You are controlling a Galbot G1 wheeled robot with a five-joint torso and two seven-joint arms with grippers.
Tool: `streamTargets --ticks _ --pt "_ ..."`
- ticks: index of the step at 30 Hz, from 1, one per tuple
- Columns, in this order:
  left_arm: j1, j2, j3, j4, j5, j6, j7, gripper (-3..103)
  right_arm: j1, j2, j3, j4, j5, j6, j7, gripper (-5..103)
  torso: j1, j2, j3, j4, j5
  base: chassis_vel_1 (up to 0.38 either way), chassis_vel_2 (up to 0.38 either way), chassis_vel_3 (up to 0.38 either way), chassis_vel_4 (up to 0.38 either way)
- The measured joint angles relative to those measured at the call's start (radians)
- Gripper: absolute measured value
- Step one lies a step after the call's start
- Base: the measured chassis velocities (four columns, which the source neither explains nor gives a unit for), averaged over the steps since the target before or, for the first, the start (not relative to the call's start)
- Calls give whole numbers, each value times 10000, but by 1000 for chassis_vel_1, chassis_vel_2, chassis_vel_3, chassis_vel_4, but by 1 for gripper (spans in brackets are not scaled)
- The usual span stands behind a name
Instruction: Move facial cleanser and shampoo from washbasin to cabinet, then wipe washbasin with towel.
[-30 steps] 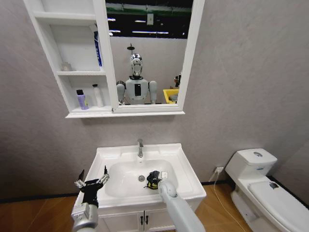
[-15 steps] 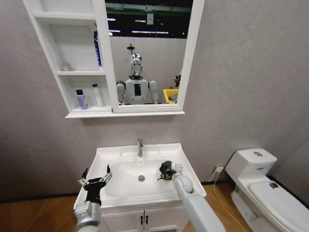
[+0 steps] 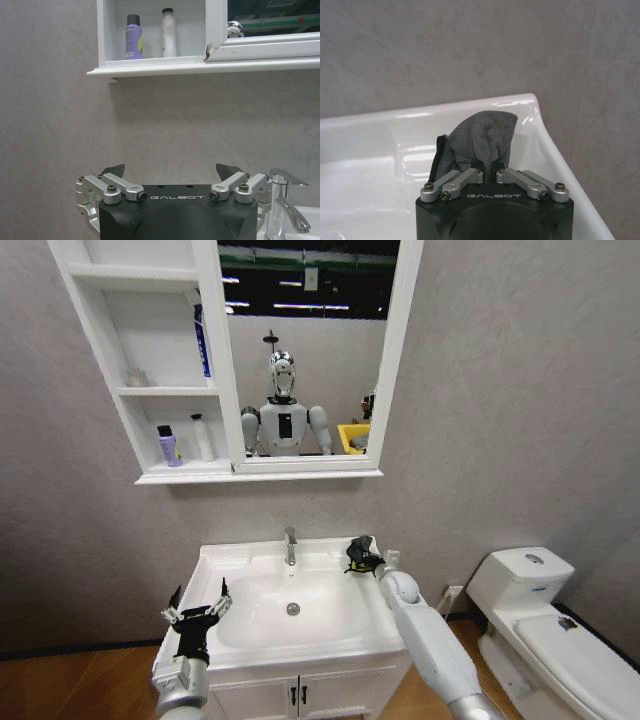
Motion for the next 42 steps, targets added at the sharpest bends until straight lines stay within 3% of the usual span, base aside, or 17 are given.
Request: streamTargets --ticks 9,11,12,14,17,21,22,25,27,29,30,32,33,36,42 --pt "144 -18 -128 -180 -3 0 -1 100 365 372 139 -1208 -1621 964 -175 42 0 0 -1 0 -4 0 0 0 0" --pt "159 -20 -143 -208 -4 0 0 100 353 362 116 -1135 -1697 1045 -164 42 0 0 -1 0 -3 0 0 0 0" --pt "170 -20 -173 -234 -13 0 -1 100 257 326 76 -832 -1702 1049 -81 42 1 0 0 0 -1 0 0 0 0" --pt "173 -18 -232 -277 -44 -3 -1 100 -145 170 -63 373 -1519 763 375 58 0 0 -1 2 -3 0 0 0 0" --pt "171 -9 -242 -311 -70 -3 -1 100 -437 57 -122 1135 -1348 460 684 63 0 0 -1 3 -2 0 0 0 0" --pt "179 12 -230 -471 -133 -4 -3 100 -1841 -453 38 3814 -1055 -269 1801 85 0 1 -2 3 -2 0 0 0 0" --pt "179 12 -230 -471 -133 -4 -3 100 -1841 -453 38 3814 -1055 -269 1801 85 0 1 -2 3 -2 0 0 0 0" --pt "194 73 -238 -627 -256 -3 -12 100 -3900 -994 625 6946 -810 -744 2464 99 -1 3 -3 -6 -8 0 0 0 0" --pt "190 85 -234 -656 -287 -3 -14 100 -4496 -965 784 7641 -986 -754 2577 100 -1 4 -5 -4 -8 0 0 0 0" --pt "223 125 -190 -717 -336 -5 -36 100 -6399 -408 1162 9312 -2241 -487 2654 100 -2 3 -4 -2 2 0 0 0 0" --pt "223 125 -190 -717 -336 -5 -36 100 -6399 -408 1162 9312 -2241 -487 2654 100 -2 3 -4 -2 2 0 0 0 0" --pt "332 283 -103 -775 -336 -39 -41 100 -8296 333 1290 10857 -3497 22 2610 100 -2 4 -5 -3 -1 0 0 0 0" --pt "332 283 -103 -775 -336 -39 -41 100 -8296 333 1290 10857 -3497 22 2610 100 -2 4 -5 -3 -1 0 0 0 0" --pt "375 589 -27 -793 -316 -141 -30 100 -11044 1203 993 12676 -5017 408 2386 100 -4 5 -6 -5 -5 0 0 0 0" --pt "220 797 169 -787 -320 -168 -15 100 -12457 1323 738 13157 -6148 1051 2459 100 -1 3 -3 3 -4 5 -7 -9 5"
